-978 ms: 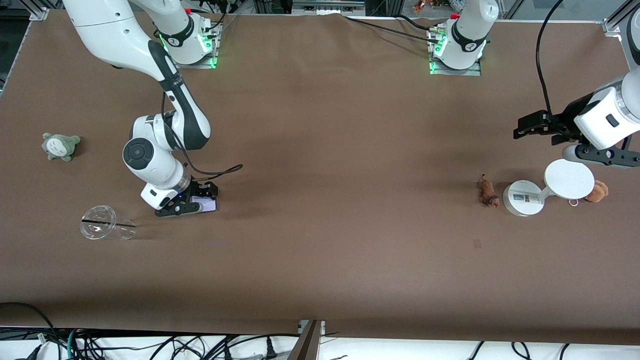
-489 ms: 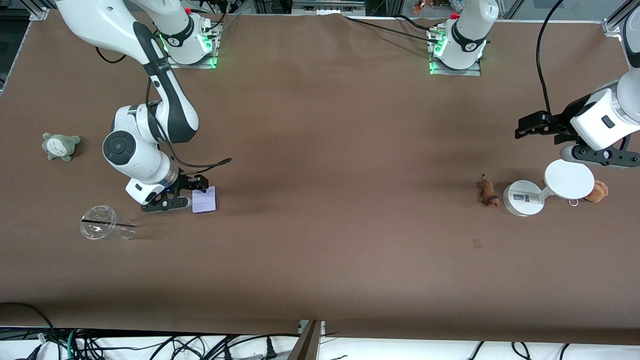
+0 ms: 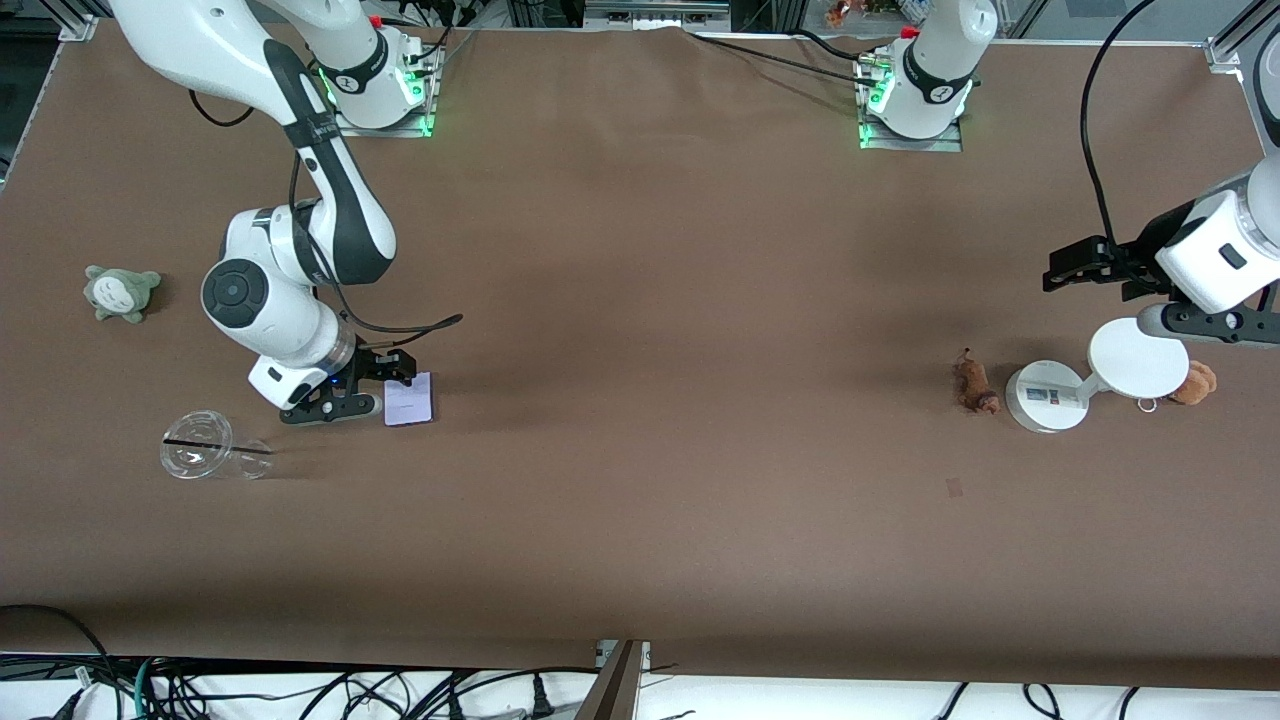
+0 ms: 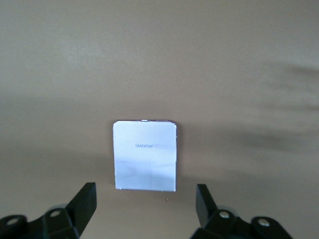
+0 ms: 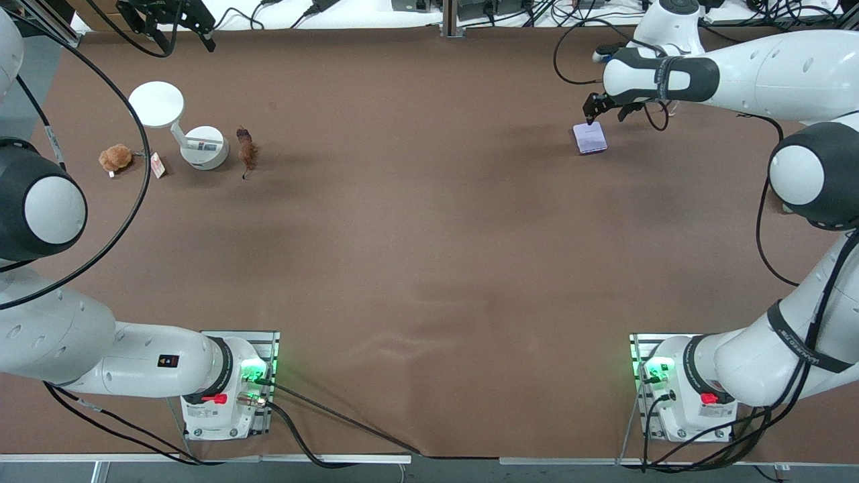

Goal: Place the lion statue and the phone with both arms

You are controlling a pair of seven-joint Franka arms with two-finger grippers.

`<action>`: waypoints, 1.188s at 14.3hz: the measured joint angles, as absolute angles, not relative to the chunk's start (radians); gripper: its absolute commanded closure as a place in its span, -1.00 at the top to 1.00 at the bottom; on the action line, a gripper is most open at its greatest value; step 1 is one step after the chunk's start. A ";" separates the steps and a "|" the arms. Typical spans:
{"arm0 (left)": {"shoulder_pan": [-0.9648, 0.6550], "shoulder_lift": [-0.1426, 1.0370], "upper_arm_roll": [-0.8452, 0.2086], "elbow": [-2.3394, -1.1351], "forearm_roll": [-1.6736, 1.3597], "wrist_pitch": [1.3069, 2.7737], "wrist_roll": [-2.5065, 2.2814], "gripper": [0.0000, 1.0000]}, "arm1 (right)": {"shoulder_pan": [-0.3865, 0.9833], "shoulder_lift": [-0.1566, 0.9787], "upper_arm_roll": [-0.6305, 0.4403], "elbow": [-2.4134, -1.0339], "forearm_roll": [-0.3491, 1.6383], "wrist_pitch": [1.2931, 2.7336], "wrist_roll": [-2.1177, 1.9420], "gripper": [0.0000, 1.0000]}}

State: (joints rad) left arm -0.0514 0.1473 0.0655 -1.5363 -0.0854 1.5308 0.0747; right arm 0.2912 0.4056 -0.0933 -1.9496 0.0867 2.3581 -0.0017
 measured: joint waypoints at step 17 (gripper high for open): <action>-0.046 0.177 0.065 -1.498 -0.084 1.581 0.075 1.00 | 0.291 -0.084 -0.130 -1.651 0.071 1.551 0.061 0.99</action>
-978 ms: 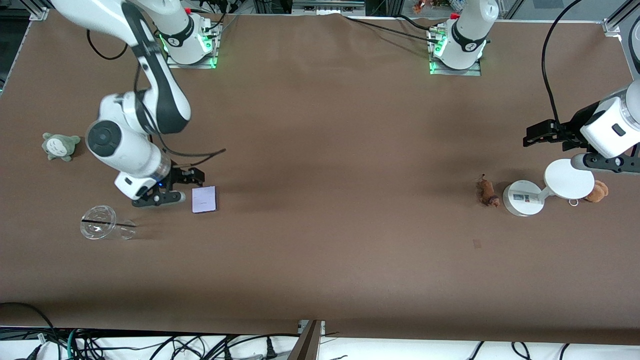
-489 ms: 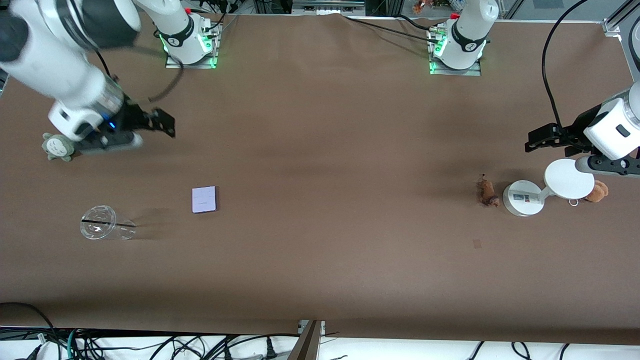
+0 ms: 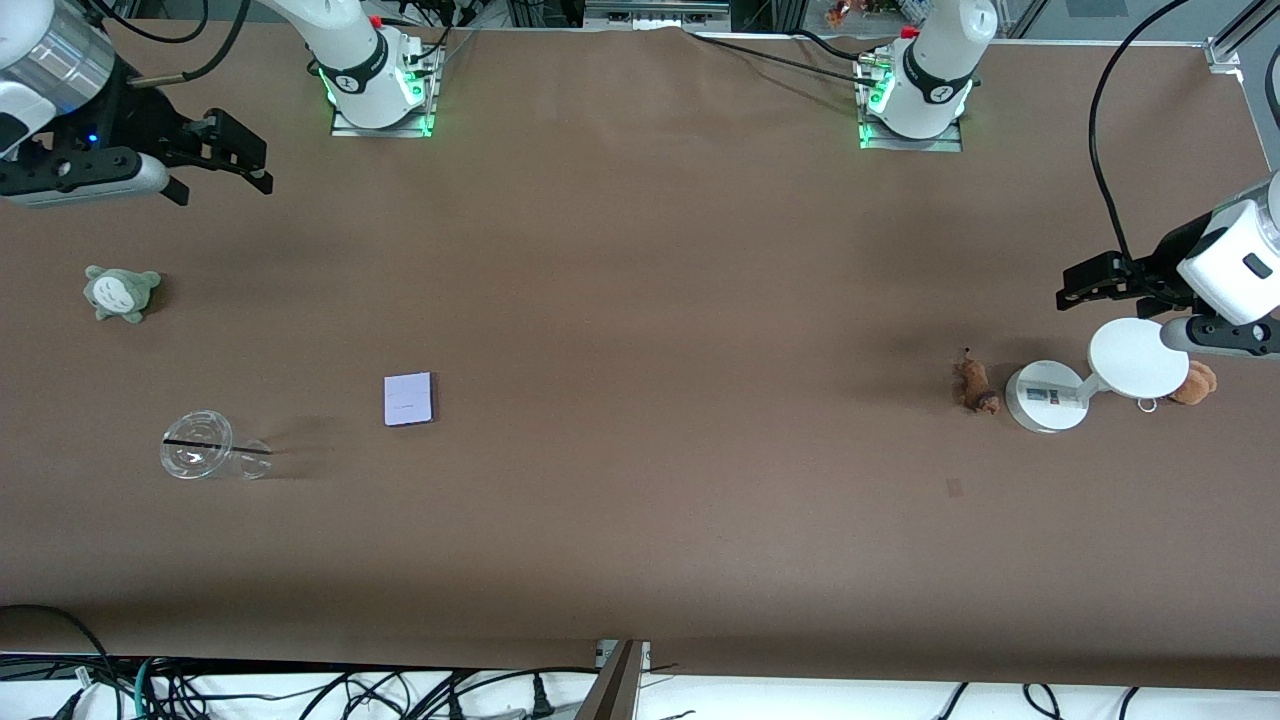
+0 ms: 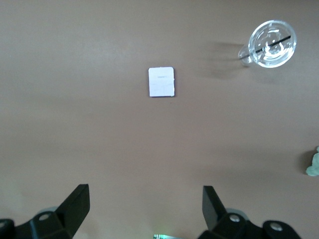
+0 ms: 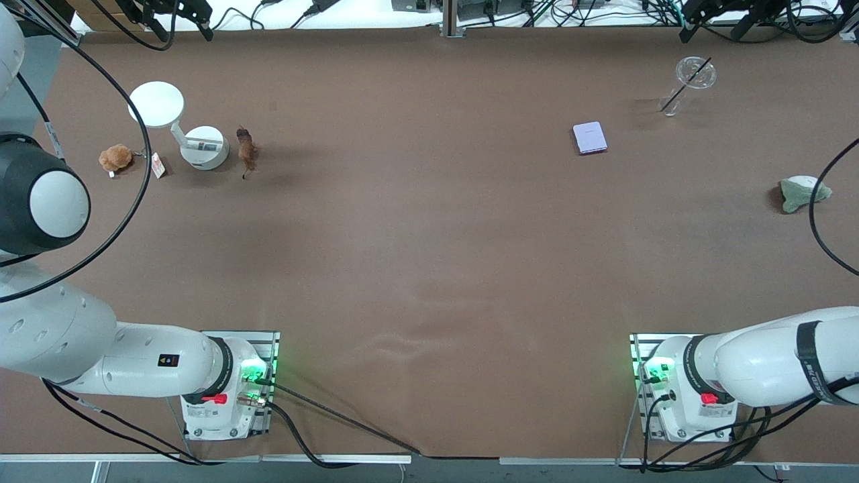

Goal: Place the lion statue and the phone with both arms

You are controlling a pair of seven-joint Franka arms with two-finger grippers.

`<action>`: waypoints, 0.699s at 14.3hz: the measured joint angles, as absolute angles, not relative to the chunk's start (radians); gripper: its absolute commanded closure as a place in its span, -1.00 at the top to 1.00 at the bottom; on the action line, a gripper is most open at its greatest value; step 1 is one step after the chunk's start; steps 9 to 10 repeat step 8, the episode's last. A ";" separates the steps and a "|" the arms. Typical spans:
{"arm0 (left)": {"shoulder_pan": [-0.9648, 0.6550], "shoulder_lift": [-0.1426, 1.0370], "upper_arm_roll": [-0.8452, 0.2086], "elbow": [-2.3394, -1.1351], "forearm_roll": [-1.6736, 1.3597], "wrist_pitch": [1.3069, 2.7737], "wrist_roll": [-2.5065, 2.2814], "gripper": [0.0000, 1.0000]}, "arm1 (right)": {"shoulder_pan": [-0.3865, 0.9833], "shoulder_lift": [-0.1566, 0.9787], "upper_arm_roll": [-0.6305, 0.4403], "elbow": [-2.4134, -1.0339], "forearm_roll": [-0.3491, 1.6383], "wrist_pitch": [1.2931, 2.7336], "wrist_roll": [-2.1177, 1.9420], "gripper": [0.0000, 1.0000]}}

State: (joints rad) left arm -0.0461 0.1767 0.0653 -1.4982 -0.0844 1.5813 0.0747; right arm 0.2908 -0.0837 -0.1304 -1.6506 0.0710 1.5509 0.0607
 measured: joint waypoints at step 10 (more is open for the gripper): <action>-0.042 0.204 0.068 -1.454 -0.084 1.584 0.075 1.00 | 0.288 -0.010 -0.152 -1.594 0.071 1.537 0.038 0.99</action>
